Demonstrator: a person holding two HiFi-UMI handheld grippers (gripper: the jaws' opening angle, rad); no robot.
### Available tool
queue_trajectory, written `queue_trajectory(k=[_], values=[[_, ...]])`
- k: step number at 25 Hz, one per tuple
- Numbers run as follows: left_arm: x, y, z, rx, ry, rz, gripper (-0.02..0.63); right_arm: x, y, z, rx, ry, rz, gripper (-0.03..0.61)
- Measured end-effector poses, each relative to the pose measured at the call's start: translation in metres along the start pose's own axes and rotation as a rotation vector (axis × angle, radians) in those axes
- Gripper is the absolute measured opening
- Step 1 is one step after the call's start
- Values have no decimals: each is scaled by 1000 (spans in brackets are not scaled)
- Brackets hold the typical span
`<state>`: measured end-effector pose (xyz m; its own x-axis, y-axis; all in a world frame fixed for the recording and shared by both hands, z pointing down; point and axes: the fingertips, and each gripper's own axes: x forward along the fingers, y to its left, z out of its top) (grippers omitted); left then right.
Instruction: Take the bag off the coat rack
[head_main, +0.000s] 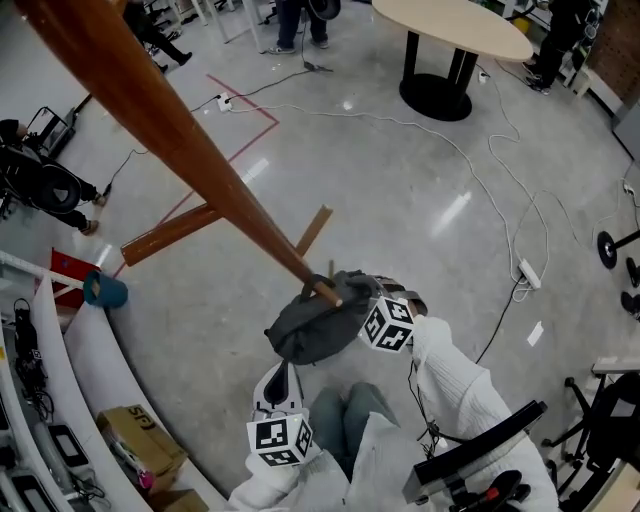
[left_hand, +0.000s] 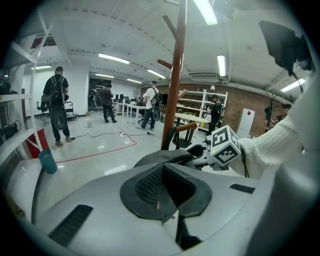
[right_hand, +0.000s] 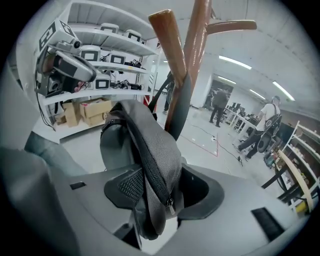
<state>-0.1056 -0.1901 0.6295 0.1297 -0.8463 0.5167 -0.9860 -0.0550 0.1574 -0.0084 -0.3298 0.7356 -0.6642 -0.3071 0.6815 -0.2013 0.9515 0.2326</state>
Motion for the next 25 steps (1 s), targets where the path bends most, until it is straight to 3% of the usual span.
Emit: queue_trajectory(k=[9,25], values=[[-12,9,-4,-14,1,38,2,-4,-1,1,87,-10,-47,128],[-15,0,0,-16,-12,37,2,-9,9,6,234,-8,-40,80]])
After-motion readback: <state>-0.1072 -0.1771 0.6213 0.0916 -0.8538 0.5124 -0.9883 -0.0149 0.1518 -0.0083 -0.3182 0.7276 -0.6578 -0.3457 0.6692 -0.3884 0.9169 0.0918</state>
